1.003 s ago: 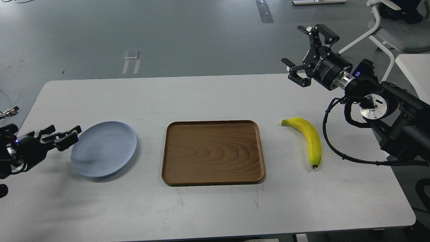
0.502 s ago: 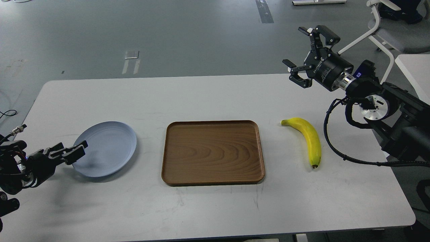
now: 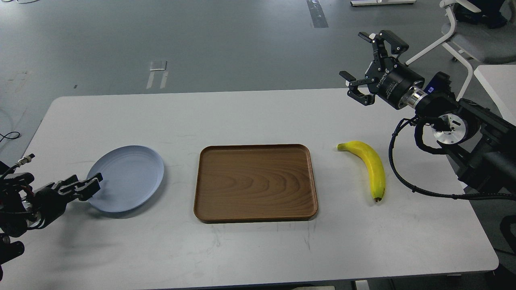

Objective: Place banana on plate with both arms
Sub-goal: 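Lift the blue plate with the left gripper and carry it over the tray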

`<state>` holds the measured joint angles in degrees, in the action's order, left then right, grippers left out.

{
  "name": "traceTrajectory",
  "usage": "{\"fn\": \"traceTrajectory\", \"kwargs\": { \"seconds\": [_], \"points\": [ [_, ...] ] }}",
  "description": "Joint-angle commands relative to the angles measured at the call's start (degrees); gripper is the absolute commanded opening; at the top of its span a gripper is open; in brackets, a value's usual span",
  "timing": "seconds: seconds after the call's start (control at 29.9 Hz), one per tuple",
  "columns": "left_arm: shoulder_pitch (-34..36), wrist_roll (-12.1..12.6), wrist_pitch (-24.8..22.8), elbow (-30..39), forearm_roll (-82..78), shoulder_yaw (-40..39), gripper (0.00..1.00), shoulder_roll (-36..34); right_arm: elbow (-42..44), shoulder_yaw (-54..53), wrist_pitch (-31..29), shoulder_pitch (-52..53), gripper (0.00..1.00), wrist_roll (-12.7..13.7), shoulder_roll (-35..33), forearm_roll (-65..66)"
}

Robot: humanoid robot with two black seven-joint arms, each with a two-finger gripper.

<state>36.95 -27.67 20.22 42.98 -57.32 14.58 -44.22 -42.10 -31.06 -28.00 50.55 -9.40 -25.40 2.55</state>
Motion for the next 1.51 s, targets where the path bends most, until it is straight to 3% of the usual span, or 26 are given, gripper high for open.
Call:
{"fn": "traceTrajectory", "kwargs": {
  "seconds": [0.0,0.07,0.13,0.74,0.77,0.9,1.04,1.14,1.47],
  "points": [
    [-0.13,-0.33,0.00,0.00,0.01,0.01,0.27,-0.08,0.00,0.03,0.00,-0.10,1.00,-0.01,0.00,0.00],
    [-0.13,-0.33,0.00,-0.17,0.01,-0.08,0.06,-0.16,0.00,0.03,0.00,-0.10,1.00,-0.01,0.00,0.00],
    [-0.04,-0.33,0.17,-0.26,0.10,-0.17,0.00,-0.17,0.00,0.03,0.00,-0.10,1.00,-0.01,0.00,0.00],
    [1.63,-0.33,-0.27,-0.79,0.45,-1.22,0.00,-0.43,0.00,-0.49,0.00,-0.45,1.00,-0.09,0.00,-0.09],
    [2.85,-0.33,-0.96,-0.44,0.63,-2.18,0.00,-0.52,0.00,-0.49,0.00,-0.62,1.00,-0.09,-0.17,0.00],
    [8.56,-0.33,-11.57,4.21,3.26,-9.28,0.00,-2.44,0.00,-0.76,0.00,-0.71,1.00,-0.09,-1.22,-0.09],
    [11.20,-0.33,-12.40,6.42,2.30,-10.54,0.00,-2.28,0.00,-1.02,0.00,-0.62,1.00,-0.09,-2.10,-0.09],
    [14.81,-0.33,-13.01,7.39,1.51,-10.28,0.00,0.26,0.00,-1.28,0.00,-0.62,1.00,-0.09,-2.46,-0.09],
    [16.40,-0.33,-13.98,5.11,-7.02,-9.84,0.00,23.01,-0.44,-2.16,0.00,-0.62,1.00,-0.01,-4.91,-0.18]
  ]
}}
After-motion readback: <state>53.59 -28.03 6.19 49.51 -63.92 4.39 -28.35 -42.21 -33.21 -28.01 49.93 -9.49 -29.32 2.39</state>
